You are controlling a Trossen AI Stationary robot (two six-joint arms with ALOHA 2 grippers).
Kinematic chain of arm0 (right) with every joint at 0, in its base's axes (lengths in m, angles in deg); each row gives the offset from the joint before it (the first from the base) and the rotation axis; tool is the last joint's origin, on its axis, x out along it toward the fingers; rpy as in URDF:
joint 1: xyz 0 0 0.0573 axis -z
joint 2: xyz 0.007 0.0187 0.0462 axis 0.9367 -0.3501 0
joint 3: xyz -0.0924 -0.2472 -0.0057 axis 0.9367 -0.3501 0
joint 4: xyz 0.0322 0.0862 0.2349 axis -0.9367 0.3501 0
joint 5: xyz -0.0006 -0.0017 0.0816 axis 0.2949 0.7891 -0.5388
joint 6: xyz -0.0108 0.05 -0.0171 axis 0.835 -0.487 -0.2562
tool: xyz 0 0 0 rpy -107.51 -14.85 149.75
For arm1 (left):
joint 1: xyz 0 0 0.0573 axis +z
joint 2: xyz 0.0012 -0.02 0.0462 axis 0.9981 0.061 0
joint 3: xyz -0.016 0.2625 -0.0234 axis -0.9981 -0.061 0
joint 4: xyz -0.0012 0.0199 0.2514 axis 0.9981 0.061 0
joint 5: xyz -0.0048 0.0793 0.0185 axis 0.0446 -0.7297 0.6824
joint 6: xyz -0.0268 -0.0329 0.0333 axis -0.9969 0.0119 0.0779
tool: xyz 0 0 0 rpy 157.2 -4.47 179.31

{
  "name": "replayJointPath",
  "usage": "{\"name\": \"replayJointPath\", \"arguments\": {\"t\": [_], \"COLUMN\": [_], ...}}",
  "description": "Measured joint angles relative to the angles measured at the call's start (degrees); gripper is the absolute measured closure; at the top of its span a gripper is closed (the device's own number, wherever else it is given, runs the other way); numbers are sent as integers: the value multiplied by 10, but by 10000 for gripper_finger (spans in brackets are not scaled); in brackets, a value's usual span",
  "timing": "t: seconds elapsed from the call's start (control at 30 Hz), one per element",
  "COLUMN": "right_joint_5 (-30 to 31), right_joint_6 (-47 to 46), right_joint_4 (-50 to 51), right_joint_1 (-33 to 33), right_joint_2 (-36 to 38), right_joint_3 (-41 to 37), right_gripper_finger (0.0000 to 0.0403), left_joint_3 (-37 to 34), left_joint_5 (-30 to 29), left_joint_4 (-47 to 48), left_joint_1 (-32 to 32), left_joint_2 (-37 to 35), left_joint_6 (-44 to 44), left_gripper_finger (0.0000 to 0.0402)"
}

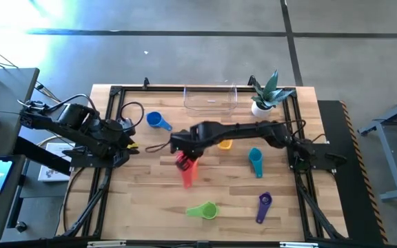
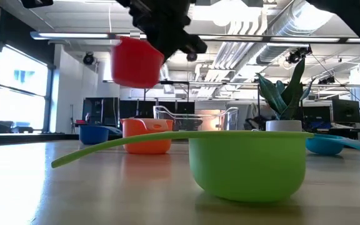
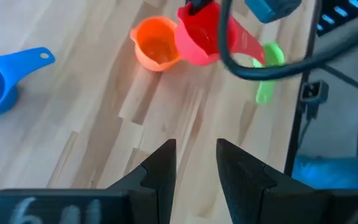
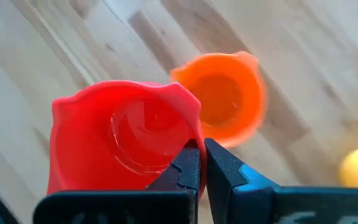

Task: Nest measuring cups in basket
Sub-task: Stack the red measuring cup on the top of the orange measuring cup

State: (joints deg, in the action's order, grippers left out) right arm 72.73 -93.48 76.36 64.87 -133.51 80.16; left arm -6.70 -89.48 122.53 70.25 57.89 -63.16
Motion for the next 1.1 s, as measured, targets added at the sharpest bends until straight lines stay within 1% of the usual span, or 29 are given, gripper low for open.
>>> {"name": "replayJointPath", "arguments": {"t": [0.13,0.4,0.47,0.63,0.7,0.83,0.93,1.1], "right_joint_5": [-6,-7,-9,-25,-25,-25,-20,-2], "right_joint_6": [65,154,170,178,181,182,176,176], "right_joint_4": [19,4,-16,-52,-50,-78,-91,-81], "right_joint_1": [21,45,49,54,54,54,54,54], "right_joint_2": [1,-1,-1,-2,-3,-2,-2,-2], "right_joint_3": [-4,-5,-19,-52,-59,-75,-91,-102], "right_gripper_finger": [402,402,402,402,402,402,402,402], "left_joint_3": [0,0,0,0,0,0,0,0], "left_joint_5": [-21,-41,-46,-55,-55,-55,-55,-55], "left_joint_4": [0,-1,-1,-1,-1,-1,-1,-1], "left_joint_1": [1,1,1,1,1,1,1,1], "left_joint_2": [0,0,0,0,0,0,0,0], "left_joint_6": [-25,-62,-73,-88,-88,-103,-103,-103], "left_gripper_finger": [298,298,298,298,298,298,298,298]}}
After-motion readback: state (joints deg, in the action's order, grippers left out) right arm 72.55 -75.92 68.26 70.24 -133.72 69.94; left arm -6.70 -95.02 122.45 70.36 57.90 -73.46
